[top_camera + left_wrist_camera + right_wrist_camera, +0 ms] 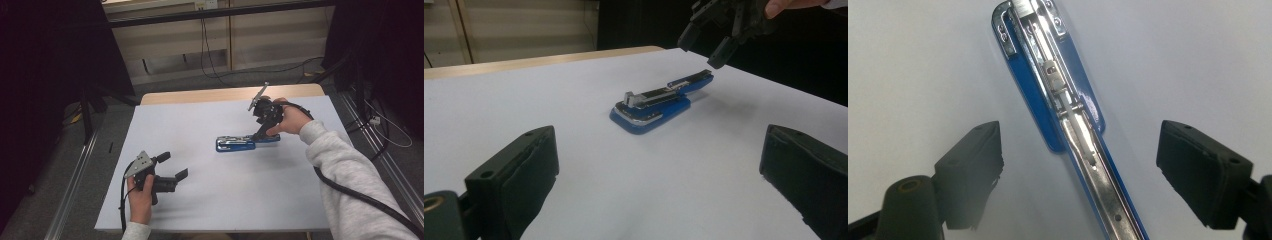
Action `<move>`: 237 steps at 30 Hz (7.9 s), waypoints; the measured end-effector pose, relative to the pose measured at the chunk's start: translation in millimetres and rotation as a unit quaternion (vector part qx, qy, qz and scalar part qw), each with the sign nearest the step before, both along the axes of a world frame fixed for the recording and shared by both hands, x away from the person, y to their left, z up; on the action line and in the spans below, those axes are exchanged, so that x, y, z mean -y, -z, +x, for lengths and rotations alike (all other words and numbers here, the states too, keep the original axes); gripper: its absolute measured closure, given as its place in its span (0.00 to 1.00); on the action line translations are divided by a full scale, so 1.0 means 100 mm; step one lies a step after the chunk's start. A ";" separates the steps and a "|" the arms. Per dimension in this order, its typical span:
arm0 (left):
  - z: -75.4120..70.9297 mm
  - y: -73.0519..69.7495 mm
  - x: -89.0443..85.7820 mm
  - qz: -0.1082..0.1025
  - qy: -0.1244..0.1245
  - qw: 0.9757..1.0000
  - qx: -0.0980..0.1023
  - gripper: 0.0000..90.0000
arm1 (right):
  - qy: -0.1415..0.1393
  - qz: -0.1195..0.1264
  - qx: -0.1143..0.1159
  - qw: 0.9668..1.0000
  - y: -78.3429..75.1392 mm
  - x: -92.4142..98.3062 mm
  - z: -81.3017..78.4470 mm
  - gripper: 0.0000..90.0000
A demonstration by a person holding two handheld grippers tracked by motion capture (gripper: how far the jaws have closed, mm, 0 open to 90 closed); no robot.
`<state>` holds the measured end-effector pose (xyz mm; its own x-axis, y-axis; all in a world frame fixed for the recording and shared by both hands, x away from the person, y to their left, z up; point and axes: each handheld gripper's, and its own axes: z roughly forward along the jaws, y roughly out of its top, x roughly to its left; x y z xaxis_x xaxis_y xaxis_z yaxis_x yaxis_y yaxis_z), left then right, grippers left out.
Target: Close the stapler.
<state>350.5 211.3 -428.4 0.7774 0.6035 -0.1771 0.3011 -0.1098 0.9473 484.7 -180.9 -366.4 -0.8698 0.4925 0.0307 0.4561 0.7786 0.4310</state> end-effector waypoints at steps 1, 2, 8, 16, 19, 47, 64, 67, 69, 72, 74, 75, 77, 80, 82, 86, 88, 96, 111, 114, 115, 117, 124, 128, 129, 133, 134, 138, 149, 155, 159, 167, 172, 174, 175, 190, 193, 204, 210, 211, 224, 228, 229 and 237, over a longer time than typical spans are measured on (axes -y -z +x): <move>0.00 0.00 0.00 0.000 0.000 1.000 0.000 0.03 | 0.000 0.000 0.000 1.000 0.00 0.00 0.00 0.20; 0.01 0.00 0.02 0.001 -0.001 1.000 -0.001 0.03 | 0.000 0.001 0.000 1.000 0.00 0.01 0.00 0.20; 0.05 0.00 0.08 0.002 0.001 1.000 -0.003 0.03 | 0.009 -0.002 0.002 1.000 -0.01 0.06 -0.02 0.19; 0.13 0.01 0.21 0.015 0.008 1.000 -0.008 0.03 | 0.013 0.000 0.003 1.000 0.00 0.17 -0.05 0.19; 0.15 0.01 0.24 0.011 0.009 1.000 -0.010 0.03 | 0.017 0.001 0.005 1.000 0.00 0.20 -0.06 0.19; 0.46 0.07 0.51 0.028 0.005 0.999 -0.037 0.03 | 0.040 0.005 0.001 0.999 0.06 0.43 -0.14 0.19; 0.63 0.11 0.66 0.052 -0.009 0.997 -0.058 0.03 | 0.055 0.010 0.007 0.998 0.08 0.54 -0.17 0.19; 0.65 0.12 0.69 0.063 -0.007 0.996 -0.060 0.04 | 0.059 0.012 0.007 0.998 0.08 0.55 -0.18 0.19; 0.67 0.14 0.71 0.059 -0.008 0.996 -0.062 0.04 | 0.062 0.012 0.006 0.998 0.08 0.57 -0.18 0.20; 0.70 0.16 0.73 0.061 -0.015 0.996 -0.064 0.04 | 0.063 0.013 0.009 0.998 0.09 0.58 -0.18 0.23; 0.73 0.17 0.73 0.071 -0.013 0.995 -0.071 0.04 | 0.066 0.015 0.008 0.998 0.09 0.60 -0.19 0.25; 0.74 0.16 0.74 0.074 -0.015 0.994 -0.075 0.06 | 0.071 0.015 0.008 0.997 0.10 0.62 -0.20 0.28; 0.76 0.15 0.75 0.075 -0.019 0.994 -0.076 0.10 | 0.070 0.017 0.008 0.997 0.10 0.63 -0.20 0.30; 0.78 0.15 0.78 0.081 -0.020 0.994 -0.074 0.14 | 0.080 0.018 0.010 0.997 0.10 0.66 -0.21 0.35; 0.80 0.16 0.80 0.078 -0.023 0.994 -0.075 0.17 | 0.090 0.018 0.010 0.996 0.10 0.69 -0.22 0.40; 0.85 0.20 0.80 0.082 -0.030 0.993 -0.074 0.32 | 0.101 0.017 0.013 0.995 0.10 0.74 -0.25 0.54; 0.85 0.20 0.80 0.083 -0.031 0.993 -0.073 0.35 | 0.103 0.016 0.013 0.995 0.11 0.75 -0.25 0.57; 0.90 0.17 0.86 0.098 -0.027 0.992 -0.080 0.60 | 0.139 0.018 0.011 0.990 0.14 0.84 -0.29 0.76; 0.96 0.22 1.00 0.121 -0.004 0.987 -0.104 0.94 | 0.172 0.024 0.010 0.985 0.20 0.93 -0.33 0.99; 0.97 0.23 1.02 0.122 -0.001 0.987 -0.108 0.98 | 0.177 0.023 0.008 0.984 0.22 0.95 -0.33 1.00; 0.97 0.24 1.03 0.124 0.000 0.986 -0.108 0.98 | 0.177 0.023 0.008 0.984 0.22 0.95 -0.33 1.00; 0.98 0.25 1.04 0.123 0.000 0.986 -0.110 0.99 | 0.175 0.022 0.011 0.984 0.24 0.96 -0.33 1.00; 0.99 0.27 1.05 0.128 -0.004 0.985 -0.116 1.00 | 0.177 0.020 0.007 0.984 0.32 0.95 -0.32 1.00; 1.01 0.29 1.07 0.129 0.000 0.985 -0.117 1.00 | 0.175 0.018 0.006 0.984 0.36 0.92 -0.32 1.00; 1.01 0.29 1.08 0.132 -0.001 0.984 -0.119 1.00 | 0.175 0.018 0.006 0.984 0.37 0.91 -0.31 1.00; 1.02 0.31 1.08 0.133 -0.002 0.984 -0.119 1.00 | 0.173 0.016 0.006 0.985 0.38 0.90 -0.30 1.00; 1.02 0.31 1.08 0.133 -0.002 0.984 -0.119 1.00 | 0.173 0.016 0.006 0.985 0.38 0.90 -0.30 1.00; 1.03 0.31 1.09 0.135 -0.002 0.984 -0.119 1.00 | 0.170 0.012 0.002 0.985 0.42 0.87 -0.28 1.00; 1.05 0.32 1.10 0.143 -0.001 0.983 -0.117 1.00 | 0.168 0.006 -0.001 0.986 0.50 0.87 -0.25 1.00; 1.05 0.33 1.13 0.145 0.000 0.982 -0.119 1.00 | 0.168 0.007 -0.005 0.986 0.52 0.87 -0.25 1.00; 1.05 0.33 1.14 0.149 0.003 0.982 -0.119 1.00 | 0.165 0.006 -0.004 0.986 0.53 0.87 -0.25 1.00; 1.05 0.33 1.17 0.156 0.005 0.981 -0.119 1.00 | 0.165 0.005 -0.009 0.986 0.54 0.87 -0.25 1.00; 1.06 0.33 1.17 0.157 0.005 0.980 -0.120 1.00 | 0.163 0.006 -0.006 0.987 0.54 0.87 -0.24 1.00; 1.06 0.33 1.17 0.160 0.004 0.980 -0.118 1.00 | 0.163 0.004 -0.007 0.987 0.54 0.87 -0.24 1.00; 1.06 0.33 1.17 0.160 0.004 0.980 -0.118 1.00 | 0.161 0.002 -0.007 0.987 0.54 0.86 -0.24 1.00; 1.05 0.33 1.18 0.163 0.001 0.979 -0.118 1.00 | 0.160 0.004 -0.010 0.987 0.54 0.87 -0.22 1.00; 1.05 0.33 1.18 0.166 -0.002 0.979 -0.117 1.00 | 0.161 0.005 -0.011 0.987 0.55 0.87 -0.22 1.00; 1.05 0.33 1.19 0.168 -0.001 0.979 -0.117 1.00 | 0.149 0.015 -0.013 0.989 0.57 0.83 -0.22 1.00; 1.05 0.33 1.19 0.169 -0.002 0.979 -0.117 1.00 | 0.140 0.027 0.002 0.990 0.45 0.72 -0.21 1.00; 1.05 0.33 1.19 0.169 -0.003 0.979 -0.117 0.99 | 0.138 0.031 0.003 0.990 0.44 0.71 -0.21 0.99; 0.98 0.25 1.03 0.151 -0.041 0.979 -0.133 0.41 | 0.156 0.059 0.023 0.986 0.37 0.67 -0.30 0.63; 0.91 0.16 0.92 0.136 -0.034 0.981 -0.135 0.33 | 0.159 0.068 0.026 0.985 0.35 0.66 -0.37 0.57; 0.89 0.13 0.89 0.132 -0.032 0.981 -0.136 0.31 | 0.161 0.071 0.028 0.984 0.34 0.65 -0.40 0.53; 0.73 0.01 0.73 0.123 -0.026 0.984 -0.128 0.15 | 0.158 0.085 0.024 0.983 0.37 0.65 -0.71 0.34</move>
<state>424.0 138.4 -429.7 0.6939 0.6896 -0.2073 0.5372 -0.3040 0.7868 413.7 -246.0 -403.3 -0.6765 0.7298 0.0989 0.6400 0.5161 0.5693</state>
